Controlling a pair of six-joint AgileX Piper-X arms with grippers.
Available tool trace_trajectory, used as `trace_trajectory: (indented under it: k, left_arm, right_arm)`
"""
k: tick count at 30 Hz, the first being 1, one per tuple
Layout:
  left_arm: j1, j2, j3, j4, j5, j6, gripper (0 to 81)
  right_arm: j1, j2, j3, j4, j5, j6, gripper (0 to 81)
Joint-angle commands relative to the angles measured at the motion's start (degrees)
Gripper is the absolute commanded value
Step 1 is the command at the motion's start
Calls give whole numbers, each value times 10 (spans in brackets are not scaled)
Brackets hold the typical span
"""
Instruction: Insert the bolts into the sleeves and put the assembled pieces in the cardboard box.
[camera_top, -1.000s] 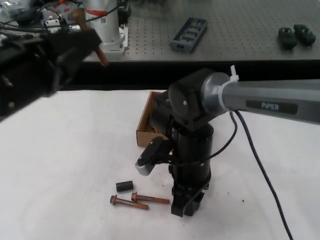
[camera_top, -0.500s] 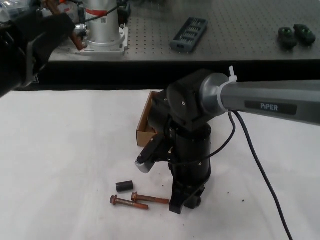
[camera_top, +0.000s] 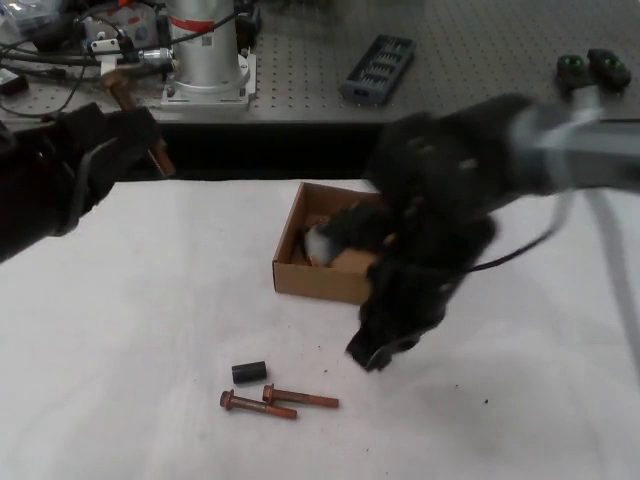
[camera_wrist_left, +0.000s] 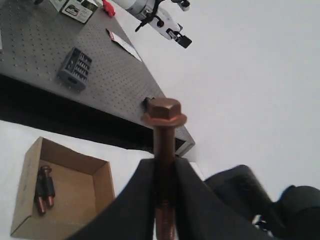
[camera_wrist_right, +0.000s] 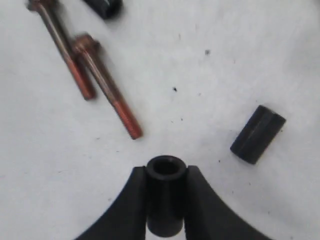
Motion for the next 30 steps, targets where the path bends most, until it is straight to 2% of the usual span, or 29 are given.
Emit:
trace_trajectory:
  k: [1, 6, 10, 14, 20, 26, 30]
  left_arm:
    - [2, 23, -2, -80, 19, 0, 6]
    - [-18, 94, -2, -185, 38, -75, 6]
    - [-64, 156, -2, -262, 87, -136, 6]
    - [-117, 201, -9, -337, 113, -163, 6]
    - [-161, 238, -17, -355, 175, -189, 6]
    - [-165, 249, -17, -333, 206, -190, 6]
    - [-165, 251, -17, -299, 238, -171, 6]
  right_arm:
    - [-23, -85, 76, -93, -86, 44, 34]
    - [-33, -205, 221, -233, -175, 116, 34]
    - [-33, -287, 316, -323, -227, 162, 34]
    - [-33, -332, 401, -430, -239, 198, 34]
    - [-47, -338, 441, -496, -248, 208, 34]
    - [-87, -338, 441, -524, -284, 211, 34]
    - [-108, -338, 441, -549, -341, 229, 34]
